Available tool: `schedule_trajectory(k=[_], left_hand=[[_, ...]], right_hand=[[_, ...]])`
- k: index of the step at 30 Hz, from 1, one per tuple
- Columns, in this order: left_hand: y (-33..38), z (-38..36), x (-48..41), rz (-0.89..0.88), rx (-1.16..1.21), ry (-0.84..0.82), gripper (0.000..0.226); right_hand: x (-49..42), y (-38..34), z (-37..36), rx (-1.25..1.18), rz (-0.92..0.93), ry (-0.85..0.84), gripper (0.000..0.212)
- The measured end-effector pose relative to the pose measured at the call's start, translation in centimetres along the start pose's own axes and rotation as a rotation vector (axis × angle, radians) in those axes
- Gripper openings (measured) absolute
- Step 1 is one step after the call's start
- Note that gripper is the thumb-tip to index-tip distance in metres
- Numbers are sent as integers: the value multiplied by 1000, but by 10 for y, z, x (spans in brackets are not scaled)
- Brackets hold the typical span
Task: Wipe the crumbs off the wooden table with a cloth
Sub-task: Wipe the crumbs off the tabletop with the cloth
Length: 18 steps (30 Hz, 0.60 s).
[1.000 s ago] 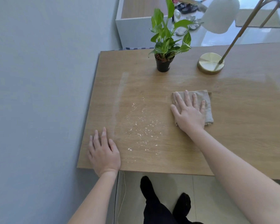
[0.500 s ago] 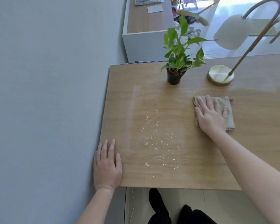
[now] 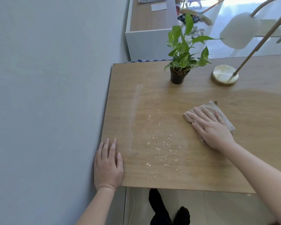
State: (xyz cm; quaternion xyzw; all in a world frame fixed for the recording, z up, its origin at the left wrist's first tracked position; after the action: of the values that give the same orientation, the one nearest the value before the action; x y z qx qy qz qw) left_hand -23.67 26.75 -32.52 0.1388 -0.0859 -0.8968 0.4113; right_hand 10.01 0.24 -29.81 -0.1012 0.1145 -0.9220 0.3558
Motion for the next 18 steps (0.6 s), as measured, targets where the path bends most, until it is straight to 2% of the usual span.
schedule_trajectory(k=[3, 5, 7, 9, 13, 15, 18], left_hand=[[0, 0, -1, -4, 8, 4, 60], [0, -1, 0, -7, 9, 8, 60], [-1, -1, 0, -15, 6, 19, 60], [-2, -1, 0, -13, 4, 27, 60], [0, -1, 1, -11, 5, 27, 60], [0, -2, 1, -10, 7, 33, 59], [1, 0, 1, -4, 13, 25, 59]], right_hand=[[-47, -9, 0, -14, -238, 73, 54], [-71, -31, -7, -45, -318, 88, 56], [-80, -56, -15, -48, -237, 77, 56], [-68, -72, -23, -47, -66, 53, 55], [-1, -49, -25, -32, 193, -31, 51], [16, -16, -13, -30, 175, -32, 49], [0, 13, -1, -20, -26, 29, 49]])
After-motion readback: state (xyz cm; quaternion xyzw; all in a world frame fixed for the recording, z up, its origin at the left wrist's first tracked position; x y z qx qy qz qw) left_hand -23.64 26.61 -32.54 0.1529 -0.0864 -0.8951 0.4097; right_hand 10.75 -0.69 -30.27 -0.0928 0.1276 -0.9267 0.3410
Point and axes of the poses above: each hand's wrist, its own x-axis away from the middle knuckle, its own z-axis out of the back of the hand, y = z × x, the point moved 5 cm from there along -x, towards the middle knuckle, and after that the axes turned 10 degrees about y, right-handed, at the moved point
